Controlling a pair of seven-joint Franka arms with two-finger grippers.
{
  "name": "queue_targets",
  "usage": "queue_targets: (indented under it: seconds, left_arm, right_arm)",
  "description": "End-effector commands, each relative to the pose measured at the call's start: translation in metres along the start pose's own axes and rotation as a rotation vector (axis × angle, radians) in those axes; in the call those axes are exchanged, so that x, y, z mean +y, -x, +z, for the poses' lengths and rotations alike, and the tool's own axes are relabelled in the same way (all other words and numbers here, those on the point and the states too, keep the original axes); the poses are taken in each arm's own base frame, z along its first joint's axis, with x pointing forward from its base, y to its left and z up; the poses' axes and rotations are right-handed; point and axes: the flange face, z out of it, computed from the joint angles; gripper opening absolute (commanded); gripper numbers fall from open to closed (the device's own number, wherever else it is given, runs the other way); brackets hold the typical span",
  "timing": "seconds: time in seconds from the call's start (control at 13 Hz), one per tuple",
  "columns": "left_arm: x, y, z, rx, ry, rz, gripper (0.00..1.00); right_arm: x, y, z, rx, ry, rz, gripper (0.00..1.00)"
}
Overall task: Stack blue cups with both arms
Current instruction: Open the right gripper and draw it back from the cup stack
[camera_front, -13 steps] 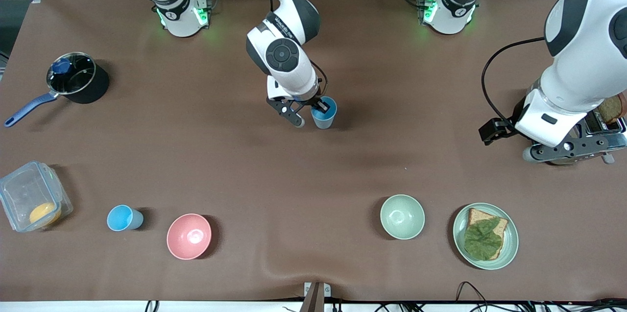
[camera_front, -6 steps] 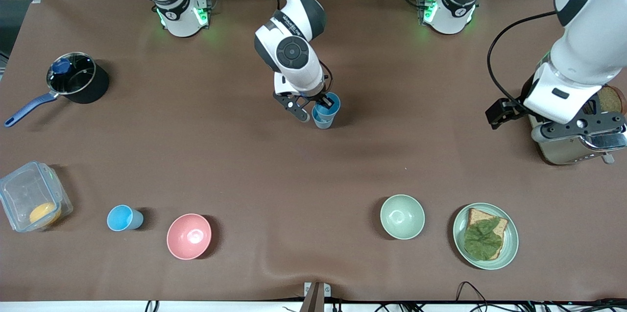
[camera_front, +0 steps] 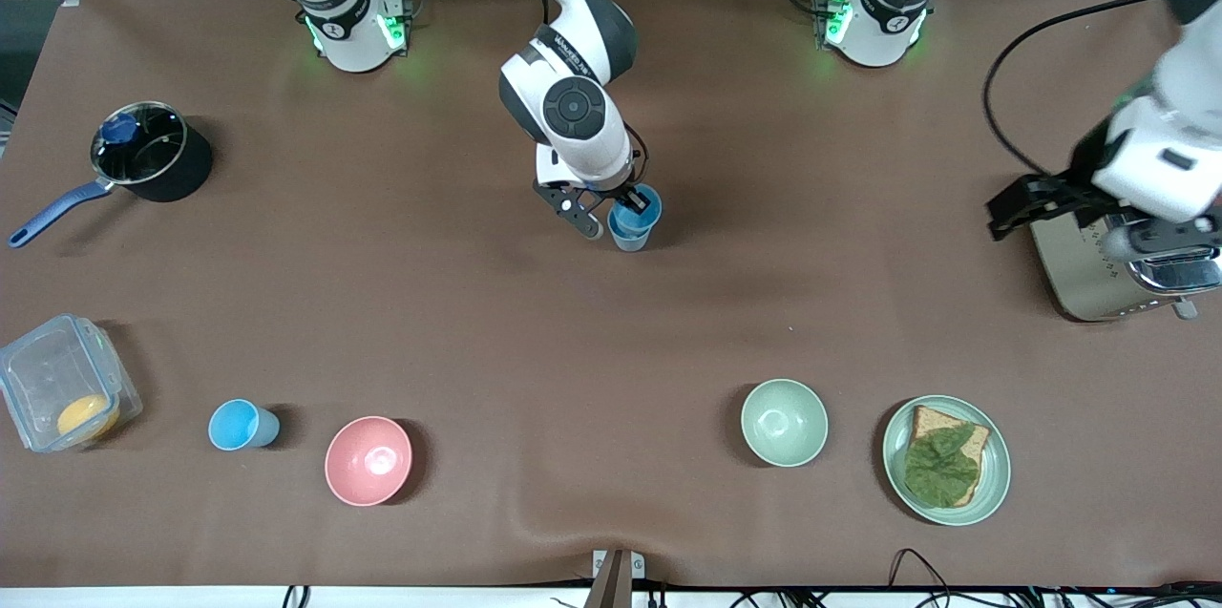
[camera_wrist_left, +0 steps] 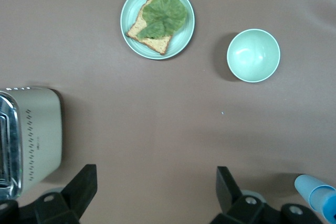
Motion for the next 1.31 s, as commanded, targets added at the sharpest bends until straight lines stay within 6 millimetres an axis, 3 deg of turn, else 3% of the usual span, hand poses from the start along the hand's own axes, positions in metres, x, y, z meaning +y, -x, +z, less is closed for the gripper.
queue_targets:
  seconds: [0.0, 0.08, 0.23, 0.38, 0.54, 0.69, 1.0, 1.08, 1.23]
  left_arm:
    - [-0.005, 0.016, -0.015, -0.019, 0.004, 0.006, 1.0]
    - [-0.007, 0.014, -0.013, -0.025, 0.006, 0.019, 1.0]
    - [-0.002, 0.016, -0.016, -0.016, -0.002, 0.018, 1.0]
    - [0.006, 0.021, -0.021, -0.015, 0.006, 0.031, 1.0]
    - [0.008, 0.031, -0.026, -0.039, -0.002, 0.036, 1.0]
    - [0.004, 0.035, -0.032, -0.038, -0.003, 0.045, 1.0]
    - [-0.002, 0.031, -0.032, -0.039, 0.0, 0.106, 1.0]
    - [-0.003, 0.029, -0.03, -0.042, 0.002, 0.122, 1.0]
    - [0.001, 0.03, -0.03, -0.039, -0.004, 0.128, 1.0]
  right_arm:
    - [0.0, -0.004, -0.019, -0.001, -0.011, 0.011, 1.0]
    - [0.002, -0.005, -0.036, 0.015, 0.006, -0.015, 1.0]
    - [0.012, -0.04, -0.085, 0.036, 0.093, -0.108, 1.0]
    - [0.03, -0.092, -0.127, 0.0, 0.122, -0.181, 1.0]
    - [0.056, -0.153, -0.155, -0.034, 0.149, -0.288, 1.0]
    - [0.09, -0.22, -0.186, -0.045, 0.163, -0.368, 1.0]
    - [0.177, -0.342, -0.223, 0.021, 0.282, -0.575, 1.0]
    - [0.201, -0.362, -0.235, 0.006, 0.266, -0.64, 1.0]
    - [0.229, -0.374, -0.265, 0.012, 0.231, -0.727, 1.0]
